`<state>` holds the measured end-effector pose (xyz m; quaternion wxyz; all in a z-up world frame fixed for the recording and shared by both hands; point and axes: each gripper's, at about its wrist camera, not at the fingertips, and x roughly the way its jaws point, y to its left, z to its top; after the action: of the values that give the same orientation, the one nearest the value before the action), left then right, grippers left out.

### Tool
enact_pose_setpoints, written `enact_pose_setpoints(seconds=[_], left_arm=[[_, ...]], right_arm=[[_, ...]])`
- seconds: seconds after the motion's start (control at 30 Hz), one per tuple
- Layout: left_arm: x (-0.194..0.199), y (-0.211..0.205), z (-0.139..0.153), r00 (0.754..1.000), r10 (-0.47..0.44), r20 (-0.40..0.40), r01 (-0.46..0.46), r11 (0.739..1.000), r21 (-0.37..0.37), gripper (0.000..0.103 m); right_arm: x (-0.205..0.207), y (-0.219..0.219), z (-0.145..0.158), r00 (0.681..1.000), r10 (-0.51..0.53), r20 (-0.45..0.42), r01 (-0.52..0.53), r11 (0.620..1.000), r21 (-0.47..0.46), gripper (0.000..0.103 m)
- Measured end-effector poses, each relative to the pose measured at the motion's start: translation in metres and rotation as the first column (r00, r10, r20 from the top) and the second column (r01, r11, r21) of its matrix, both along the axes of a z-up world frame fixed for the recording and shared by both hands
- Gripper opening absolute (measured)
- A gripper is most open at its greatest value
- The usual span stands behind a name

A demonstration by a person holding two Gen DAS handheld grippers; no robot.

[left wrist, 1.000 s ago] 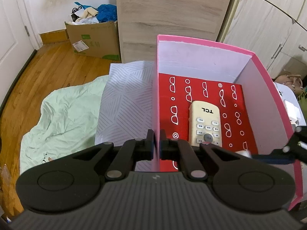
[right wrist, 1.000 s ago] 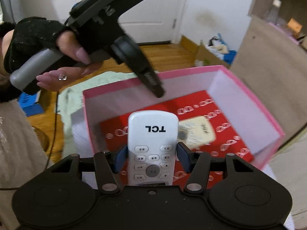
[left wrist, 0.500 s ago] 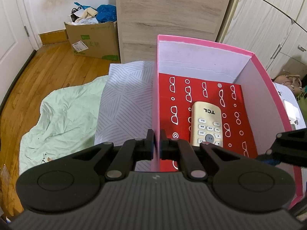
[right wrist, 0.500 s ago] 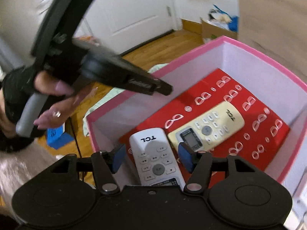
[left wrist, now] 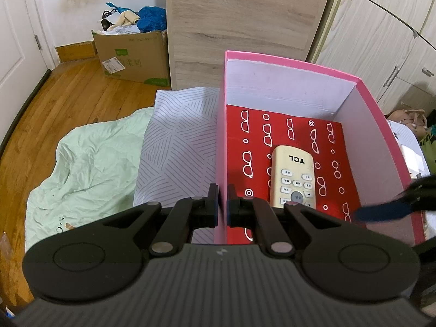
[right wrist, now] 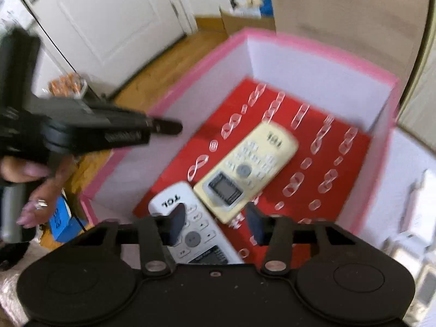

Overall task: Organize rigid objects
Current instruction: 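Lower the white TCL remote beside the cream remote and release it, then grasp the white remote with pink buttons using the right gripper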

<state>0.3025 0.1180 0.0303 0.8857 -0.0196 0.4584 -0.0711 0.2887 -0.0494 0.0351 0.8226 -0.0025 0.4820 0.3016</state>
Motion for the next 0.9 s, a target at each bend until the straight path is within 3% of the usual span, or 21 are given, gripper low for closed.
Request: enact_pose_setpoints(seconds=[0.13,0.23,0.27,0.47,0.7,0.8,0.9], left_arm=[[-0.002,-0.002,0.001,1.0,-0.006,0.01,0.006,1.0,0.015,0.004],[-0.003,-0.004,0.002,1.0,-0.002,0.005,0.002,1.0,0.016,0.004],[-0.003,-0.005,0.003,1.0,0.001,0.003,-0.001,1.0,0.016,0.004],[-0.001,-0.003,0.005,1.0,0.009,0.002,-0.009,1.0,0.005,0.004],[-0.003,-0.005,0.007,1.0,0.002,0.012,-0.002,1.0,0.02,0.004],[-0.002,-0.009,0.007,1.0,0.007,0.013,-0.008,0.999,0.038,0.003],[-0.001,-0.013,0.006,1.0,0.006,0.016,-0.007,0.998,0.065,0.003]], right_arm=[[-0.027,-0.051,0.036,0.989,-0.035,0.144,0.028,0.998,0.051,0.046],[-0.039,-0.084,0.043,0.979,-0.069,0.193,0.069,0.998,0.008,0.061],[-0.038,-0.095,0.042,0.975,-0.1,0.197,0.102,0.995,0.002,0.061],[-0.032,-0.161,0.013,0.965,-0.257,0.046,0.258,0.966,-0.022,0.061],[-0.044,-0.219,-0.039,0.9,-0.43,-0.075,0.423,0.902,-0.092,0.061],[-0.038,-0.228,-0.06,0.871,-0.48,-0.107,0.467,0.875,-0.126,0.061],[-0.032,-0.225,-0.072,0.872,-0.474,-0.122,0.458,0.878,-0.139,0.06]])
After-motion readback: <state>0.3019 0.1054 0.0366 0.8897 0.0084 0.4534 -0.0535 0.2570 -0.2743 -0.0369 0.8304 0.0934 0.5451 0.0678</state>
